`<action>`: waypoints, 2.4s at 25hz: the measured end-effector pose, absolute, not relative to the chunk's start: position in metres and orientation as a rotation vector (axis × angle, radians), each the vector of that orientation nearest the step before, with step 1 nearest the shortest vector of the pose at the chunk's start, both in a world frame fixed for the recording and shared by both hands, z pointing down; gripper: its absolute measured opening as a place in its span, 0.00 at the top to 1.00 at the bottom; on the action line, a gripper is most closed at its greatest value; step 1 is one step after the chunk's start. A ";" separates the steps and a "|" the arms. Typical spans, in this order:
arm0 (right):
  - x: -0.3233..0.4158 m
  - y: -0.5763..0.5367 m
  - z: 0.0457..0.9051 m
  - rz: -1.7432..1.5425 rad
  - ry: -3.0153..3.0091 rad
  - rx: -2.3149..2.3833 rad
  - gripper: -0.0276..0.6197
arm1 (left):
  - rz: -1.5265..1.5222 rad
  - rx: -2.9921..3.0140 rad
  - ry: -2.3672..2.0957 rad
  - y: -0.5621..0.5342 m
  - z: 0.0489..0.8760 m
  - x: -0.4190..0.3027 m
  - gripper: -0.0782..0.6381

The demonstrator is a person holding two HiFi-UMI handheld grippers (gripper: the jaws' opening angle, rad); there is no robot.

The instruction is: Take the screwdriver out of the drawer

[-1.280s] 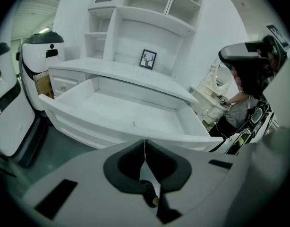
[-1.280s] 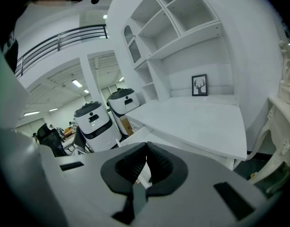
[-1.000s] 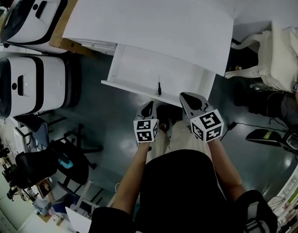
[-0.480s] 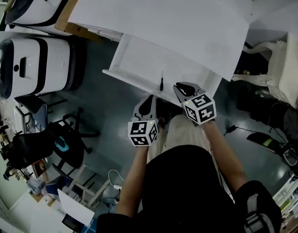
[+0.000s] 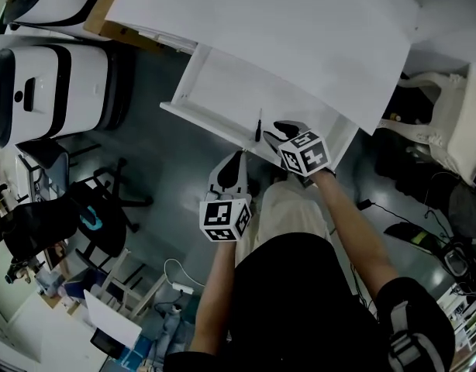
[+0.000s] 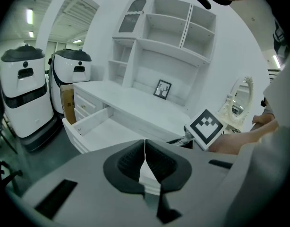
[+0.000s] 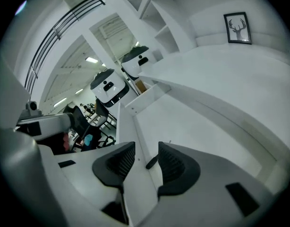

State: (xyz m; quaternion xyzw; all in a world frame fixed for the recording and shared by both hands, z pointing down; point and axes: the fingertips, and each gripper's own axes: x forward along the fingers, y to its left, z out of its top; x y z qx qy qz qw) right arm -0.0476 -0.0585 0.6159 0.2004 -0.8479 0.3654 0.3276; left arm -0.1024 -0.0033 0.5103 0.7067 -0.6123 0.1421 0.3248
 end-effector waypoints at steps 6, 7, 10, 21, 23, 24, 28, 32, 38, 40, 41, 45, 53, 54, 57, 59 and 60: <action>-0.060 -0.062 0.664 0.976 -2.133 0.472 0.68 | 0.375 1.838 -1.595 -0.002 0.517 -0.102 0.85; -0.062 -0.062 0.670 0.968 -2.123 0.458 0.68 | 0.374 1.836 -1.594 -0.001 0.517 -0.102 0.85; -0.069 -0.063 0.685 0.955 -2.103 0.428 0.68 | 0.370 1.826 -1.597 0.000 0.521 -0.105 0.85; -0.085 -0.056 0.732 0.867 -2.045 0.343 0.68 | 0.369 1.797 -1.601 0.001 0.536 -0.115 0.85; -0.086 -0.056 0.737 0.859 -2.038 0.333 0.68 | 0.368 1.794 -1.596 0.002 0.539 -0.115 0.85; -0.087 -0.055 0.739 0.856 -2.032 0.326 0.68 | 0.368 1.791 -1.592 0.002 0.540 -0.115 0.85; -0.089 -0.053 0.744 0.823 -2.012 0.294 0.69 | 0.364 1.774 -1.581 0.006 0.545 -0.112 0.85; -0.089 -0.052 0.744 0.789 -2.016 0.269 0.70 | 0.364 1.767 -1.563 0.010 0.548 -0.107 0.85; -0.091 -0.052 0.747 0.746 -1.994 0.224 0.70 | 0.380 1.767 -1.548 0.013 0.553 -0.104 0.85; -0.093 -0.050 0.747 0.723 -2.004 0.189 0.70 | 0.379 1.768 -1.546 0.012 0.553 -0.104 0.85; -0.094 -0.049 0.746 0.711 -2.011 0.170 0.71 | 0.378 1.768 -1.547 0.012 0.553 -0.104 0.85; -0.103 -0.039 0.744 0.634 -2.006 0.118 0.78 | 0.376 1.773 -1.551 0.014 0.547 -0.105 0.85; -0.104 -0.038 0.744 0.579 -2.005 0.109 0.83 | 0.362 1.759 -1.567 0.023 0.543 -0.112 0.85; -0.104 -0.039 0.743 0.579 -2.005 0.109 0.83 | 0.359 1.758 -1.569 0.023 0.542 -0.113 0.85; -0.101 -0.039 0.741 0.589 -2.008 0.103 0.83 | 0.356 1.763 -1.577 0.024 0.538 -0.112 0.85; -0.099 -0.043 0.736 0.588 -2.025 0.117 0.83 | 0.355 1.770 -1.580 0.026 0.537 -0.111 0.85; -0.099 -0.045 0.732 0.591 -2.035 0.130 0.83 | 0.355 1.773 -1.581 0.026 0.536 -0.111 0.85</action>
